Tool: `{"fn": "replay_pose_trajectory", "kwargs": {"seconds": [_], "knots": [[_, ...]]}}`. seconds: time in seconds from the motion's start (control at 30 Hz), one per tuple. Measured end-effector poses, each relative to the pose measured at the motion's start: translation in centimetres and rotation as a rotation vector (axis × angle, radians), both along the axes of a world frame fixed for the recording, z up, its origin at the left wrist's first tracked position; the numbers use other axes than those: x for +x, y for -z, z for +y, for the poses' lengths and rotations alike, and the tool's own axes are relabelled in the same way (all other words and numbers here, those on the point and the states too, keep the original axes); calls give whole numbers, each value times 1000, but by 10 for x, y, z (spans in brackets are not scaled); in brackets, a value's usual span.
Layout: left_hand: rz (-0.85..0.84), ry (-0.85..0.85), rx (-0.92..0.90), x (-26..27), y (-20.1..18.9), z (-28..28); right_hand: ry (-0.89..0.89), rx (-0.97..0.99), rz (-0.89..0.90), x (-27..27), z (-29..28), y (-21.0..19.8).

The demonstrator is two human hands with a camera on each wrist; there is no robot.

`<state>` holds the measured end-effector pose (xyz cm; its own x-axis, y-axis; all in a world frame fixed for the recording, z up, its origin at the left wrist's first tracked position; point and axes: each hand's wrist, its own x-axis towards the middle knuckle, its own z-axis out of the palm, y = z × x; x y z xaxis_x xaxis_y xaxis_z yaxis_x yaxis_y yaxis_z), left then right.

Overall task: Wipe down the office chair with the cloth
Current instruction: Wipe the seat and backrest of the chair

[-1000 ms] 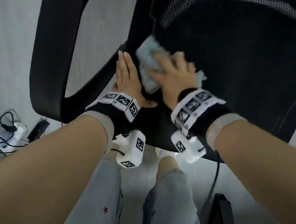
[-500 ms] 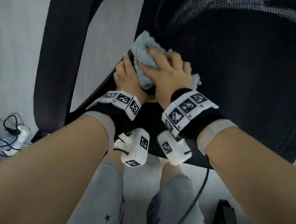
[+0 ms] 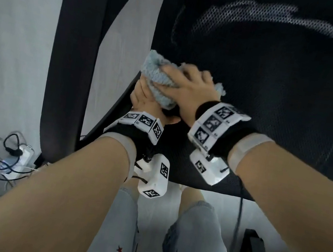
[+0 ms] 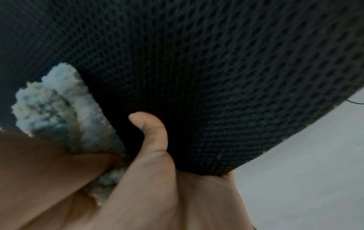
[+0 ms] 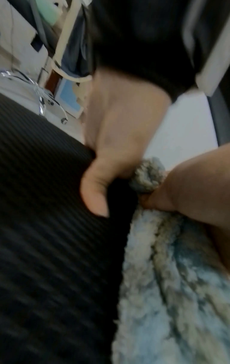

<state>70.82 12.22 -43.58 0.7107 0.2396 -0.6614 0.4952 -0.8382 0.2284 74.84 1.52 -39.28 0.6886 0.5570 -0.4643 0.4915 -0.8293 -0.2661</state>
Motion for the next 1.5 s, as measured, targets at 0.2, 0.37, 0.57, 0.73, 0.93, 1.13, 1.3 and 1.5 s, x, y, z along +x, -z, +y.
{"fn": "replay_pose_trajectory", "kwargs": {"seconds": [0.2,0.37,0.57,0.73,0.93,1.13,1.3,1.5], "knots": [[-19,-116,-48,3,-6,-1,488,-73,-68,36,-11,2],[43,31,9,1,-2,2,-29,-40,16,-6,0,-3],[12,-138,-35,2,-4,0,226,-109,-120,37,-25,6],[-41,-152,12,-2,3,-3,149,-95,-33,10,-6,2],[-29,-42,49,-4,6,2,-95,-200,-178,4,-19,6],[-33,-137,-7,-3,2,-4,177,-195,-173,-3,-9,10],[-281,-168,118,-13,10,-10,100,-190,-283,-35,-2,27],[-128,-27,70,-8,17,1,72,-174,-397,-33,-8,34]]}}
